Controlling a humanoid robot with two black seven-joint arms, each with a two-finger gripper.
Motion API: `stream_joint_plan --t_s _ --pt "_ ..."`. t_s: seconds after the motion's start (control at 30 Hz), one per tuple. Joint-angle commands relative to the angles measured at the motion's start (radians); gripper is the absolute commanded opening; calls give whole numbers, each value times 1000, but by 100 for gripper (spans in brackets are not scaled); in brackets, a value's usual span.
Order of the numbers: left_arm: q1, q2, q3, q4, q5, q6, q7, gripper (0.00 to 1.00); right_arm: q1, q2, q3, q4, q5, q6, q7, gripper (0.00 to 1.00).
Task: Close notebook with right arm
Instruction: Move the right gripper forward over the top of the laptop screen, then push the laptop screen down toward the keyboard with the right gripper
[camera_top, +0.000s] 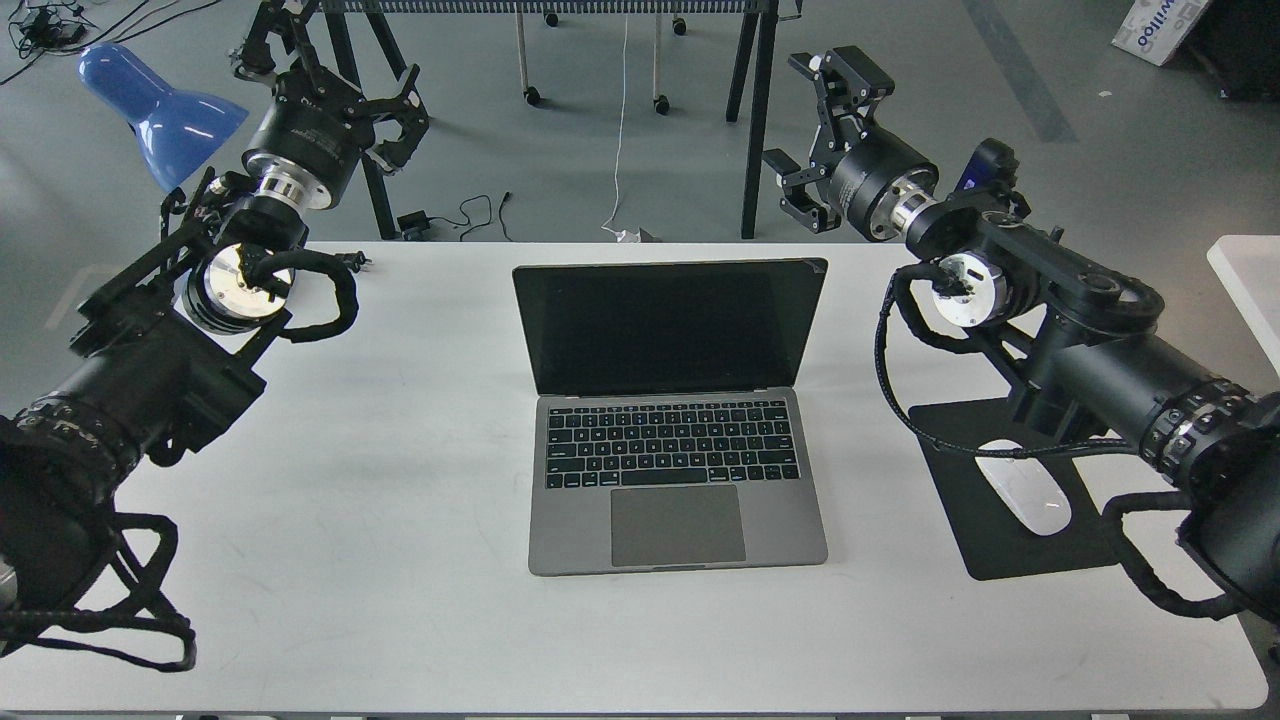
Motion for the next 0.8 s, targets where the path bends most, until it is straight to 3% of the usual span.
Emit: stream_joint_plan --t_s 0.0,0.2,0.37,0.77 --pt "0 0 0 -1 0 0 -1 100 0 45 -4 -33 0 -8 2 100" --pt "0 0 -2 -1 0 0 -1 100 -7 47 -6 25 0 -9 -6 100" --pt "0 0 -2 -1 0 0 1 100 -17 4 -41 138 0 -15 -62 100" --pt "0 0 -2 -1 0 0 1 100 -88 -96 -79 339 0 -47 -69 100"
